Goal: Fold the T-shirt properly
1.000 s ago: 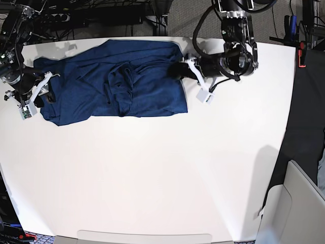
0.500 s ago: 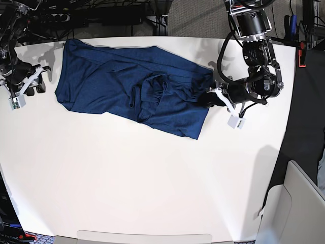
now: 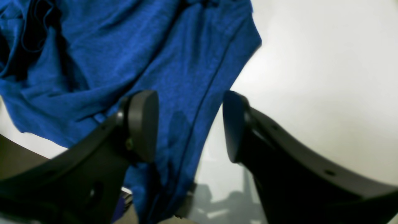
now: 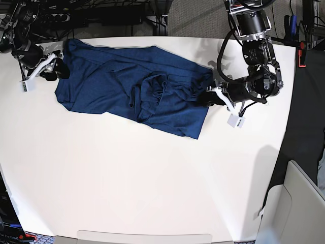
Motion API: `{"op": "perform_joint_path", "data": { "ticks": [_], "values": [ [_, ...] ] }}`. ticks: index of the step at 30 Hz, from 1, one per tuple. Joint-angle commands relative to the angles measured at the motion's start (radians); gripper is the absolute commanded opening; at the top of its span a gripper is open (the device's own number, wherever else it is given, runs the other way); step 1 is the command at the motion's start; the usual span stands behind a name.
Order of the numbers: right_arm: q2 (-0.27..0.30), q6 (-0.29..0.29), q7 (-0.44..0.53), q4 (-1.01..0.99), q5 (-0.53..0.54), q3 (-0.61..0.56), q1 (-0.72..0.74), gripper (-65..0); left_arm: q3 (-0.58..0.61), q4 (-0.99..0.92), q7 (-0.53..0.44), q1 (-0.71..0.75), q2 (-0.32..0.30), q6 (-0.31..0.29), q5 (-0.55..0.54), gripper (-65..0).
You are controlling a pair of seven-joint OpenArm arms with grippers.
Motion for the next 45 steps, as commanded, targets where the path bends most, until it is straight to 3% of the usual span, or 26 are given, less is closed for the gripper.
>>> {"op": "perform_joint_path", "data": {
  "ticks": [1,13,19,25,34,45],
  "values": [
    [0.010,0.006,0.013,0.019,0.031,0.006,0.003,-31.2,0.003,0.015,0.005,-0.016,-0.003,-0.006,-0.023,-63.3],
    [-0.021,0.006,0.013,0.013,0.038,0.011,-0.025,-30.7,0.003,0.015,0.007,-0.014,0.001,-0.006,-0.023,-63.3],
    [-0.023,0.006,0.015,0.010,0.038,0.012,-0.029,-19.9,0.003,-0.011,0.005,-0.014,0.001,-0.006,-0.025,-63.3],
    [-0.067,0.006,0.017,-0.072,0.031,0.012,0.017,-24.5,0.003,-0.059,0.004,-0.016,0.001,-0.006,-0.025,-63.3],
    [-0.141,0.006,0.015,-0.115,0.031,0.003,0.083,-25.0,0.003,-0.059,0.004,-0.016,0.001,-0.006,-0.026,-63.3],
    [-0.165,0.006,0.015,-0.110,0.031,-0.161,0.127,-26.7,0.000,-0.059,0.004,-0.017,0.001,-0.006,-0.026,-63.3]
  ]
}}
